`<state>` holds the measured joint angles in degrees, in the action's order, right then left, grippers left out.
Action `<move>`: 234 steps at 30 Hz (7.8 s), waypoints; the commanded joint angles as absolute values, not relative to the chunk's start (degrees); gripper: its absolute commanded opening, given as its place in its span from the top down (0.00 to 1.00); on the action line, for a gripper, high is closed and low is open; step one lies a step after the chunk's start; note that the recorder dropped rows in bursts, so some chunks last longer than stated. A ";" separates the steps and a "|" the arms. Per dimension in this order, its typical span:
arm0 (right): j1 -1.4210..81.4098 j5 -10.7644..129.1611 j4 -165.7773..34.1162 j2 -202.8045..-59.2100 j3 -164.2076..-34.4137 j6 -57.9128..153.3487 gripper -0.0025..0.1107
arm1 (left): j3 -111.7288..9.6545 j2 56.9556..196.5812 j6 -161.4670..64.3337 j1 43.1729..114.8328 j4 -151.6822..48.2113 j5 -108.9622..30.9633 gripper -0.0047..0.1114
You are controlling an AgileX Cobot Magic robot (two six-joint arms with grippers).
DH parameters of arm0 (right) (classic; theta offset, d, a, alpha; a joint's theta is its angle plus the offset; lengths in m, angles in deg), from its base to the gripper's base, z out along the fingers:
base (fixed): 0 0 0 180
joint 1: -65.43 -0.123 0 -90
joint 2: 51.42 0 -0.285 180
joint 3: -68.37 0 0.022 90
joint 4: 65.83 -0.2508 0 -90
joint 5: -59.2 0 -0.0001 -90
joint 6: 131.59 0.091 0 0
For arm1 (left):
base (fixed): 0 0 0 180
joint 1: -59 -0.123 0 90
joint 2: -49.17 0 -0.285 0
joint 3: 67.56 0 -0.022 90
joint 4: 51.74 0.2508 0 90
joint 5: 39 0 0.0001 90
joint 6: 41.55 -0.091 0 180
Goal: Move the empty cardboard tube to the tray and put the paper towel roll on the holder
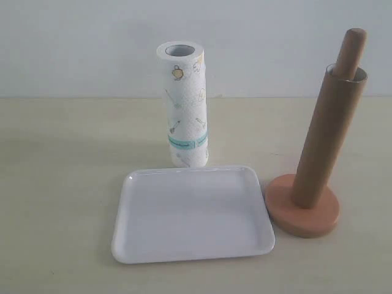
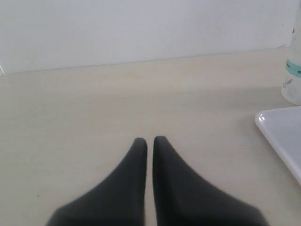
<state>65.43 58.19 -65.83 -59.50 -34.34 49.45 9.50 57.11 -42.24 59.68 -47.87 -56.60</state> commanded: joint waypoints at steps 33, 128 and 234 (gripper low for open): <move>65.59 53.17 -65.27 -63.52 -48.35 48.41 0.97 | 9.65 56.96 -42.54 59.56 -48.16 -56.37 0.92; 65.41 5.29 -26.17 -147.89 -56.81 75.00 0.44 | 9.65 56.96 -42.54 59.56 -48.16 -56.37 0.92; 65.43 6.79 -17.56 -147.78 -62.72 79.32 0.98 | 9.65 56.96 -42.54 59.56 -48.16 -56.37 0.92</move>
